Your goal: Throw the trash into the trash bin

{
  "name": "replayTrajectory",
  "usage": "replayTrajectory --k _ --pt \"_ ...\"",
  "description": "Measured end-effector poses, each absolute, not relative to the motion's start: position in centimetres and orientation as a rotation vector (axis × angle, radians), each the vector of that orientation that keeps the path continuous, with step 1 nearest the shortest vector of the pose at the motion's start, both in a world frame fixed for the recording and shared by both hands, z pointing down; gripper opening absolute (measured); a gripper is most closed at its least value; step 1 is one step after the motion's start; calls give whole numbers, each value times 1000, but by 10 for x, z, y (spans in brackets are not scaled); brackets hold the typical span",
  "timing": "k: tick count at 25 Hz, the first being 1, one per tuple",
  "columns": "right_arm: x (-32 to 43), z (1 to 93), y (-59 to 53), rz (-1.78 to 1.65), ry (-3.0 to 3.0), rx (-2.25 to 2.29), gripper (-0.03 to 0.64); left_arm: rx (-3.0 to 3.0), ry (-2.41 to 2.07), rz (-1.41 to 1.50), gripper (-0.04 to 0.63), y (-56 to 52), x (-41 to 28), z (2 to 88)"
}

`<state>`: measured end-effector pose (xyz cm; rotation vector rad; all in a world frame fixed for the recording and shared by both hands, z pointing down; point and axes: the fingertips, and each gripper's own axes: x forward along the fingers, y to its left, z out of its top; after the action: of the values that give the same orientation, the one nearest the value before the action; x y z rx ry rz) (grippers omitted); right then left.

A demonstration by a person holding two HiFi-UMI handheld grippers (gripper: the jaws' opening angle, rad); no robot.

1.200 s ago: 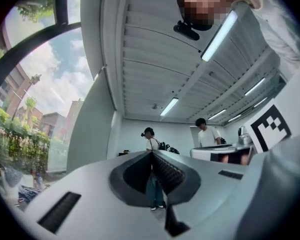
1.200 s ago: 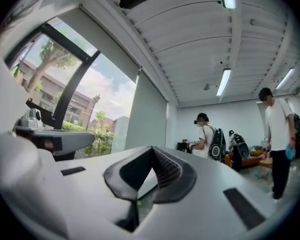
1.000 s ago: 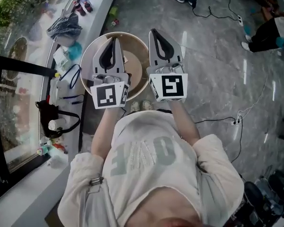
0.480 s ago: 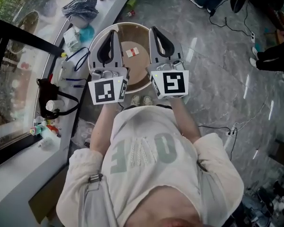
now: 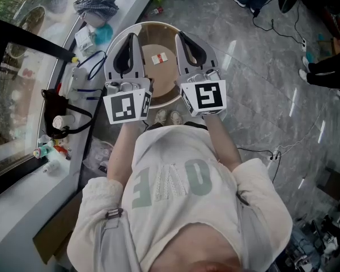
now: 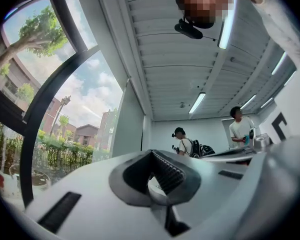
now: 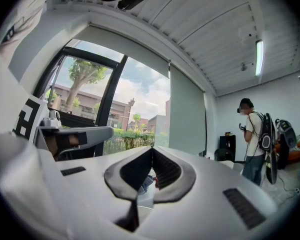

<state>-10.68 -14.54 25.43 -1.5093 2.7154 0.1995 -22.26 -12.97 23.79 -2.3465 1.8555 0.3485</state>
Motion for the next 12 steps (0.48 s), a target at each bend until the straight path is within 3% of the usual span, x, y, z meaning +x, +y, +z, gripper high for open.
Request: replayTrajectory --k 6,8,9,12 --pt "-125 299 -171 180 2931 -1363 28 -2346 1956 307 12 -139 -245 269" --pt "-132 333 -187 145 3048 -1298 199 -2355 1996 278 11 -141 -253 288" --pt "-135 353 -196 118 3111 -1258 244 -2357 2013 262 12 -143 -257 300" --pt "-155 425 -225 94 3350 -1060 287 -2339 2067 229 12 -153 -274 337"
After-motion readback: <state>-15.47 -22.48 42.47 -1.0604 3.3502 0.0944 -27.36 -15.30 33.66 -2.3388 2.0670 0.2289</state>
